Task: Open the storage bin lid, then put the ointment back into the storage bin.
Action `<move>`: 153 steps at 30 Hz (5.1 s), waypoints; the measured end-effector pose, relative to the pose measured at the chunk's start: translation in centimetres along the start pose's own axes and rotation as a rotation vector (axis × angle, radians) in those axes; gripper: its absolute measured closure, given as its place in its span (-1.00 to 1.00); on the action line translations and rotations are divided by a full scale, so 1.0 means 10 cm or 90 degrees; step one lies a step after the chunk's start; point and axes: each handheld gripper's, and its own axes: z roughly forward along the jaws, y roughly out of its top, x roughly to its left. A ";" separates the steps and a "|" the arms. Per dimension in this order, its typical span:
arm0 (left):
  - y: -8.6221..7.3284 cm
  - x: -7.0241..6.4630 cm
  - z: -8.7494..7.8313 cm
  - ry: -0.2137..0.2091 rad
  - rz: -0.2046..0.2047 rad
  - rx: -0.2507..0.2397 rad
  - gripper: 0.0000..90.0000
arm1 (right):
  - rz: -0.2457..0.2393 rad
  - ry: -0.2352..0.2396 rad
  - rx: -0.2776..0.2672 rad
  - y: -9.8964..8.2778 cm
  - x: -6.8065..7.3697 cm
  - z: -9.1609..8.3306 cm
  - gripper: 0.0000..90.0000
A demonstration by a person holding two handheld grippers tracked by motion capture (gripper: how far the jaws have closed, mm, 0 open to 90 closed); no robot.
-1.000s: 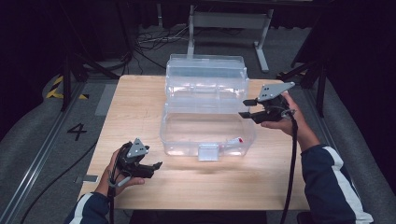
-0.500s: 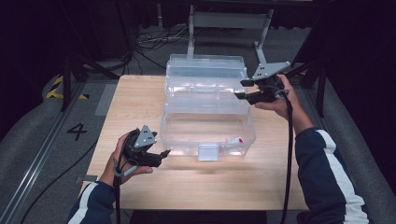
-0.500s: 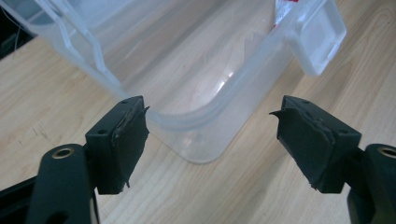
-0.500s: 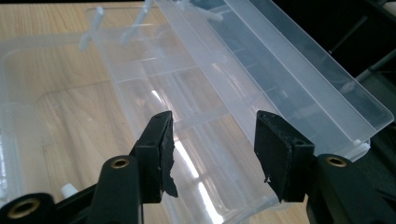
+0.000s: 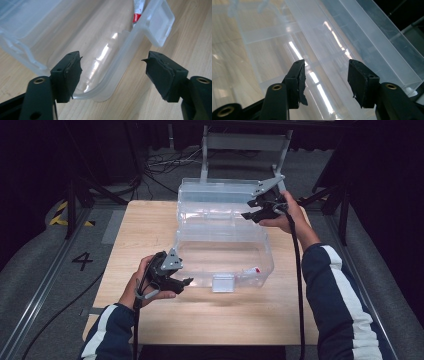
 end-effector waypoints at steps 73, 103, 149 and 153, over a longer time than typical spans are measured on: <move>0.19 0.03 0.54 -0.077 0.079 0.153 0.58 | -0.202 0.052 0.203 0.38 0.12 0.17 0.94; 0.17 0.02 0.54 -0.070 0.067 0.141 0.53 | -0.221 0.049 0.191 0.35 0.36 -0.04 0.96; 0.17 0.00 0.54 -0.055 0.075 0.140 0.48 | -0.230 0.043 0.157 0.24 0.59 -0.19 0.95; 0.17 -0.01 0.55 -0.052 0.077 0.140 0.48 | -0.230 0.045 0.151 0.22 0.61 -0.20 0.95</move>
